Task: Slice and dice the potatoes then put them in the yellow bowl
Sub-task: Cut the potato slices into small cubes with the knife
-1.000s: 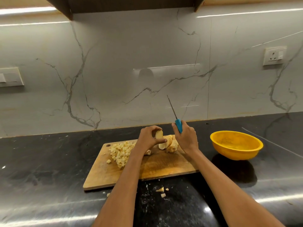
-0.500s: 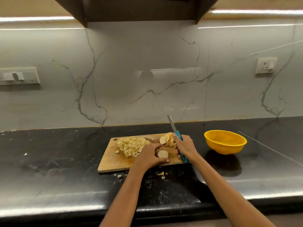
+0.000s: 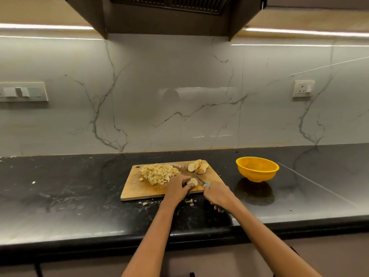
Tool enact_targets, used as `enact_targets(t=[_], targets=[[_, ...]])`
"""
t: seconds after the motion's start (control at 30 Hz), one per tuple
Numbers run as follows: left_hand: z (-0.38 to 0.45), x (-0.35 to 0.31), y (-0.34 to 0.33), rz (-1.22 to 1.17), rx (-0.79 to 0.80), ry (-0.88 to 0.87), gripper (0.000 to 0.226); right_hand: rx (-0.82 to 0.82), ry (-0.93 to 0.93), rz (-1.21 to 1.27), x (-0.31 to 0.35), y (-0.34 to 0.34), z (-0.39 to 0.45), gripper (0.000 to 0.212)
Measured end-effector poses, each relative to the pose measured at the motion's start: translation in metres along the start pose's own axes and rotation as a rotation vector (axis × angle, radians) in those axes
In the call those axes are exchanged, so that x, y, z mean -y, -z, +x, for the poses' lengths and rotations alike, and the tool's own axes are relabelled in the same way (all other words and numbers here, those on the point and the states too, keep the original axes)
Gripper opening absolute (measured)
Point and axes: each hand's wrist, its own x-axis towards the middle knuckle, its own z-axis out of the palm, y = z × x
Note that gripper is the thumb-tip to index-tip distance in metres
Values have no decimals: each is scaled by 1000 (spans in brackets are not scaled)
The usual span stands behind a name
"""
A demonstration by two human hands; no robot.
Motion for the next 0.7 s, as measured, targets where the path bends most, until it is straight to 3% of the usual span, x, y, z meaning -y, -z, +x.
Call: enact_targets(t=[0.37, 0.53, 0.7], targets=[[2, 1, -2, -38, -29, 6, 38, -23, -53, -40, 8, -7, -2, 43], [5, 4, -5, -44, -30, 15, 38, -86, 22, -231, 14, -13, -2, 34], [5, 1, -2, -55, -34, -4, 37, -23, 90, -397, 25, -17, 11, 32]])
